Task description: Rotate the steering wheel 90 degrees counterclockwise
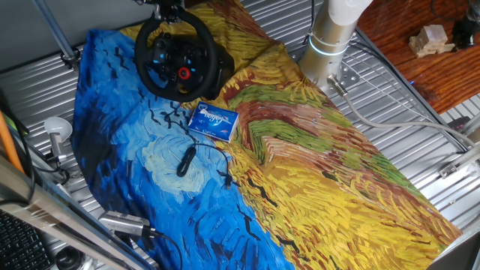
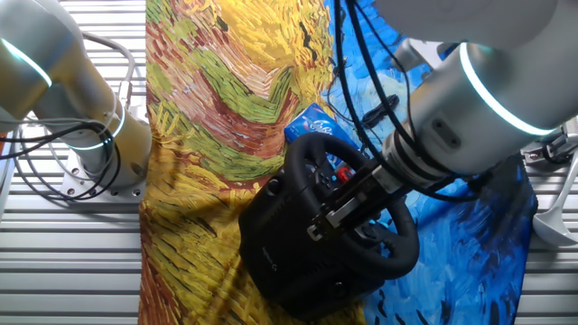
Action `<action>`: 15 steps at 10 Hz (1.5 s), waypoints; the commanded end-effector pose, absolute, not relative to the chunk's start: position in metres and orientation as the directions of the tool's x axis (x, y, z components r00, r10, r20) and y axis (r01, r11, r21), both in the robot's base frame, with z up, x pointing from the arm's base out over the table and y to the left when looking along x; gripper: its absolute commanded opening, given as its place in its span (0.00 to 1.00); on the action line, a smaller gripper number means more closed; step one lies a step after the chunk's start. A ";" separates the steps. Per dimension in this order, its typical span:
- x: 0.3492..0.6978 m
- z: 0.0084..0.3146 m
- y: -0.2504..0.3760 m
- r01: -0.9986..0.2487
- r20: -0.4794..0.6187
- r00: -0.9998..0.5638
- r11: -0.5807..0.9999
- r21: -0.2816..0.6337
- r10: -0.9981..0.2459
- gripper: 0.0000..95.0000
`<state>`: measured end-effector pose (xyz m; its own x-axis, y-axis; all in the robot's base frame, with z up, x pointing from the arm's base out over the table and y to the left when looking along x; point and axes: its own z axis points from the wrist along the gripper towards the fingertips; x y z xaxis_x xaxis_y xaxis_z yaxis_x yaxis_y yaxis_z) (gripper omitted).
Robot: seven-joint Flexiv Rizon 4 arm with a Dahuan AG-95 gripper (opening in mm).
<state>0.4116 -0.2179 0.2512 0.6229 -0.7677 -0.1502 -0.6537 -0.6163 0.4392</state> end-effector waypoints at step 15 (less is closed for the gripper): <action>0.420 0.249 -0.227 -0.604 -0.204 0.642 -0.651 0.460 -0.739 0.00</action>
<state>0.4202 -0.2273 0.2490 0.6412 -0.7386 -0.2083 -0.6024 -0.6526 0.4596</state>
